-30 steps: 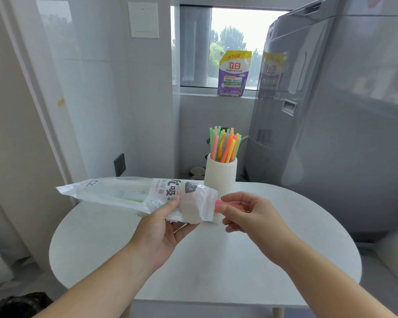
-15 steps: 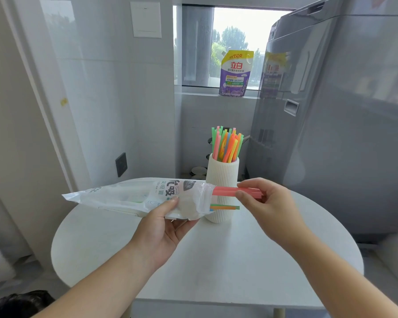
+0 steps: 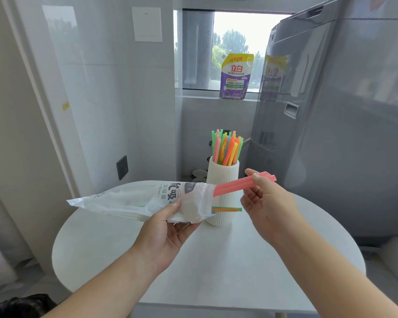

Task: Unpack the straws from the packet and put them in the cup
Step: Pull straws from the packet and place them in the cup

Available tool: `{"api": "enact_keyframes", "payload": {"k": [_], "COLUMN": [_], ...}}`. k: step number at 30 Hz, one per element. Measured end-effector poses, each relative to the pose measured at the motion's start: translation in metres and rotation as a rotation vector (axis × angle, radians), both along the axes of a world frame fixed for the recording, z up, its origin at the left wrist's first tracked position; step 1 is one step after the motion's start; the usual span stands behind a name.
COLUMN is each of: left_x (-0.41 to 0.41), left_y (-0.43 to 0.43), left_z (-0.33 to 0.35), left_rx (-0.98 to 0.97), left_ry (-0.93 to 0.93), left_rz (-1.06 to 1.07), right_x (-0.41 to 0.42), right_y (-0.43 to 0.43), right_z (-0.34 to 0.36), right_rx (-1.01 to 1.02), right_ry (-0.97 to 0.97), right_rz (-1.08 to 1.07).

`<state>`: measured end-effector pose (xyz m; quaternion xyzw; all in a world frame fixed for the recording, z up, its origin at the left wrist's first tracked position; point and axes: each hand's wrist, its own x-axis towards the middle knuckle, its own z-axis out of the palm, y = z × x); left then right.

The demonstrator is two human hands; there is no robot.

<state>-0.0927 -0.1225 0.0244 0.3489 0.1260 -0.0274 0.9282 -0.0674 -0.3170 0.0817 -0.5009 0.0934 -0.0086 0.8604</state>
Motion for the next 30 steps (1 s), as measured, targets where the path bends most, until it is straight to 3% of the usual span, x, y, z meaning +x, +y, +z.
{"api": "enact_keyframes", "payload": {"k": [6,16,25,30], "left_x": [0.001,0.003,0.0,0.0], "left_y": [0.002,0.006,-0.001,-0.001], "left_z": [0.0,-0.002,-0.003,-0.004], "left_rx": [-0.028,-0.088,-0.047,-0.028], "left_ry": [0.001,0.012,0.007,0.007], "left_rz": [-0.001,0.037,0.016,0.004], "right_x": [0.0,0.0,0.013,0.02], "right_y": [-0.005,-0.047,-0.037,-0.034], "right_z": [0.013,0.083,0.097,0.101], "right_rx": [-0.148,-0.472,-0.8,-0.872], "right_ry": [-0.114,-0.44,-0.532,-0.548], "right_rz": [-0.025,-0.318,-0.299,-0.271]}}
